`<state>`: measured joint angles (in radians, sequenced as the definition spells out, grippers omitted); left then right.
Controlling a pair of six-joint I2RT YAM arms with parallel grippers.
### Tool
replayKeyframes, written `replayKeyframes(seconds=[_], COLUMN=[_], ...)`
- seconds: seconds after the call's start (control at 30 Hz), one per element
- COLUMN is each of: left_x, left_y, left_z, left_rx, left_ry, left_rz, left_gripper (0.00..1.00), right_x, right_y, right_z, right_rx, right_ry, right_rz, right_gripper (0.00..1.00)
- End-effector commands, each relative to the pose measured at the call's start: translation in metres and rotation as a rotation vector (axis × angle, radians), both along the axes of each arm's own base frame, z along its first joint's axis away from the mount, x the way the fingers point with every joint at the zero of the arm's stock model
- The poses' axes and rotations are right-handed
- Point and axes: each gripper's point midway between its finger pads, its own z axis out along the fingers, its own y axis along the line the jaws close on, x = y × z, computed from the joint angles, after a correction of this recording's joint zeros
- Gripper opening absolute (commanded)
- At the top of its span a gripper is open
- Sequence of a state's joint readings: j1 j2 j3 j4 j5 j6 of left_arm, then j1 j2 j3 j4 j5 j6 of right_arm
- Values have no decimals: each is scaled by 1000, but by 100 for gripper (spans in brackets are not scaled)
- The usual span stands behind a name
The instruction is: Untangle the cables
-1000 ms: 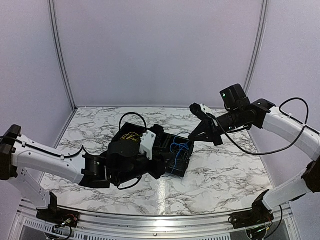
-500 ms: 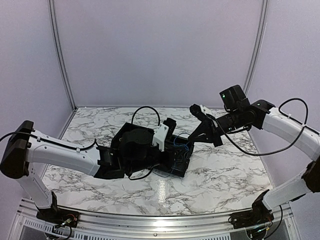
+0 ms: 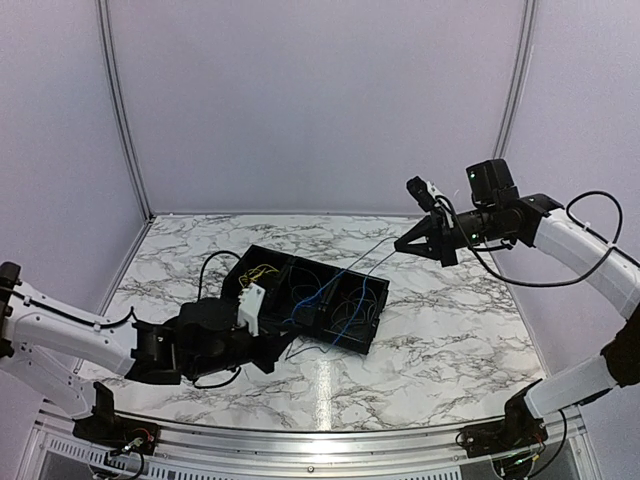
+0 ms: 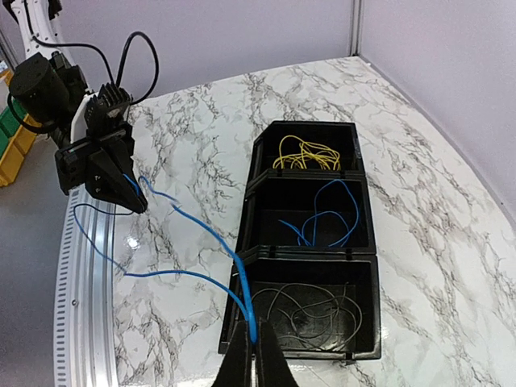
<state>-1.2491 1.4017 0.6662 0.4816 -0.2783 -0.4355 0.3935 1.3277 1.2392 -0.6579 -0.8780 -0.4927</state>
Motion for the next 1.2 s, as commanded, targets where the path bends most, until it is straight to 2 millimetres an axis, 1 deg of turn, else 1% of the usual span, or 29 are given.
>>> replayKeyframes(seconds=[0.0, 0.03, 0.13, 0.17, 0.23, 0.3, 0.4, 0.47, 0.53, 0.6, 0.73, 0.83, 0.9, 1.03, 1.1, 1.17], left_x=[3, 3, 5, 5, 6, 6, 5, 6, 8, 12, 18, 18, 17, 17, 18, 19], left_y=[59, 72, 107, 118, 132, 139, 141, 140, 146, 159, 194, 208, 212, 216, 216, 218], left_z=[-8, -3, -5, -6, -7, -5, -1, 5, 11, 19, 25, 27, 27, 32, 40, 53], left_rx=[-49, -79, -105, -106, -108, -113, -110, -100, -81, -76, -30, -31, -33, -47, -48, -35], left_ry=[27, 21, 4, 0, -8, -15, -28, -46, -69, -91, -112, -118, -117, -122, -136, -168], left_rz=[166, 196, 277, 302, 335, 349, 347, 341, 366, 418, 550, 586, 589, 599, 601, 614], left_gripper=[0, 0, 0, 0, 0, 0, 0, 0, 0, 0, 0, 0, 0, 0, 0, 0], right_x=[13, 15, 20, 22, 22, 22, 23, 25, 29, 36, 52, 60, 61, 61, 61, 62], right_y=[-3, -3, -7, -8, -8, -8, -9, -10, -13, -20, -41, -51, -52, -50, -50, -51], right_z=[17, 15, 12, 10, 11, 10, 8, 5, 0, -3, 3, 3, 1, -4, -4, -5], right_rx=[51, 49, 34, 29, 30, 31, 26, 16, -5, -20, 10, 16, 18, 24, 21, 17], right_ry=[-34, -32, -38, -39, -42, -38, -36, -36, -42, -51, -44, -43, -36, -13, -12, -11], right_rz=[-45, -53, -82, -90, -93, -94, -100, -112, -143, -189, -291, -348, -354, -347, -348, -356], right_gripper=[0, 0, 0, 0, 0, 0, 0, 0, 0, 0, 0, 0, 0, 0, 0, 0])
